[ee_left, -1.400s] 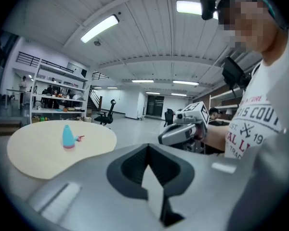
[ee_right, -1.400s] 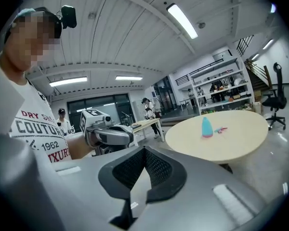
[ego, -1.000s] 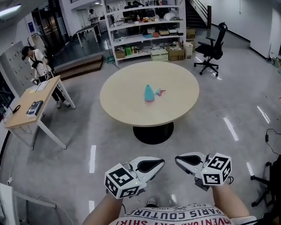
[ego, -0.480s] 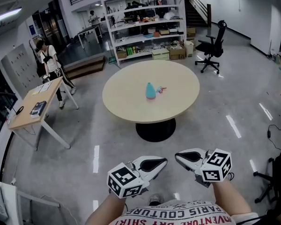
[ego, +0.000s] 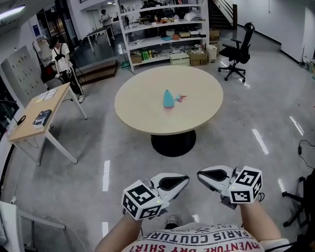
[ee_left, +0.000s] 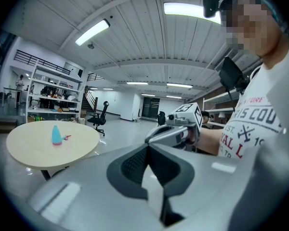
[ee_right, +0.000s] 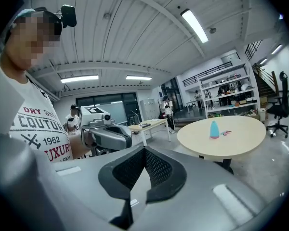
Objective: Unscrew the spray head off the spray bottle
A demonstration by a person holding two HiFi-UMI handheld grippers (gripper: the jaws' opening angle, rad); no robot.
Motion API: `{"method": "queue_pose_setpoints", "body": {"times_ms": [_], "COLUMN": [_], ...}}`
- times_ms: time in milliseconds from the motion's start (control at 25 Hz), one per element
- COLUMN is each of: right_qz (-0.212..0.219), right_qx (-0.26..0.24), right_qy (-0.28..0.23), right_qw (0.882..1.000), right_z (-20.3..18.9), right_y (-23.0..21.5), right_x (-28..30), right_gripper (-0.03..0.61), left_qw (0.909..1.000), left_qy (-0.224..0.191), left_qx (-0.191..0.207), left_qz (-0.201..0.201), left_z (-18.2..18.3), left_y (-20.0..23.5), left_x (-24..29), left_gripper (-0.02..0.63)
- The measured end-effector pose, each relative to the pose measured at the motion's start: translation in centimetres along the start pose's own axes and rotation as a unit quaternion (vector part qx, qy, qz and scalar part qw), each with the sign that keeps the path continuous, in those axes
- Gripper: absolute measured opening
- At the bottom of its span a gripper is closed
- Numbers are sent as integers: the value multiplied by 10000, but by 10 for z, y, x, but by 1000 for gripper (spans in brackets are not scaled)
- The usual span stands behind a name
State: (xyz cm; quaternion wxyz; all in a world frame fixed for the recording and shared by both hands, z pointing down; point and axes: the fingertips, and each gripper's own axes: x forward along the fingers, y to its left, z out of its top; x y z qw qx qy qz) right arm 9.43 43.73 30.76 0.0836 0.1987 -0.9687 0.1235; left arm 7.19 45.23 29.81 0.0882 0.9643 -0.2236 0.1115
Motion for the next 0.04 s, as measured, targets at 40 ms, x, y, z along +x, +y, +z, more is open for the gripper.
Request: {"method": "queue_pose_setpoints", "body": {"times_ms": [40], "right_qz": [9], "right_qx": [10], "right_qy": [-9], "right_qw": [10000], "right_z": [0], "right_y": [0], "right_x": [1], "right_gripper": [2], "left_qw": [10000], "left_qy": [-11], "left_qx": [-6], "left_qz": [6], "left_z": [0], "left_y": [0], "left_x": [-1], "left_gripper": [0]}}
